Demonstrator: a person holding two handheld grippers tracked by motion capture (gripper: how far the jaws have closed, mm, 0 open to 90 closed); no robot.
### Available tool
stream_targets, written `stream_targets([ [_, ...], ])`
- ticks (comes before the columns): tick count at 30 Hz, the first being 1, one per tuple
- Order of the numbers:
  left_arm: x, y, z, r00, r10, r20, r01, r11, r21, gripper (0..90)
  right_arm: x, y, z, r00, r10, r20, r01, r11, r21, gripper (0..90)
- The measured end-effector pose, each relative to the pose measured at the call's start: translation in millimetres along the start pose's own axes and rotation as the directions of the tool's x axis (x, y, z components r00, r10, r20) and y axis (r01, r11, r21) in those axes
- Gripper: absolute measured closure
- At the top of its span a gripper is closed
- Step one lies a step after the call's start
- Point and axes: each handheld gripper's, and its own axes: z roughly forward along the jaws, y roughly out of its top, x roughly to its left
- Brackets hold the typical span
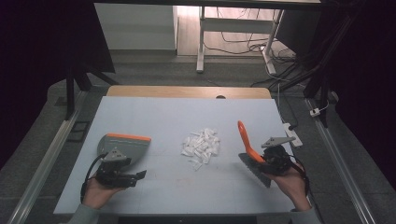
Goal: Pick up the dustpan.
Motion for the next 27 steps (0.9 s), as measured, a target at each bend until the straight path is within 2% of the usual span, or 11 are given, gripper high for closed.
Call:
stream_targets([
  [27, -0.8, 2.3, -1.6, 1.0, 0.002, 0.007, -0.002, 0.9999, -0.012, 19.5, 2.2, 0.2, -0.6, 1.0, -0.008, 0.005, 0.008, 1.0, -0.005, 70.5],
])
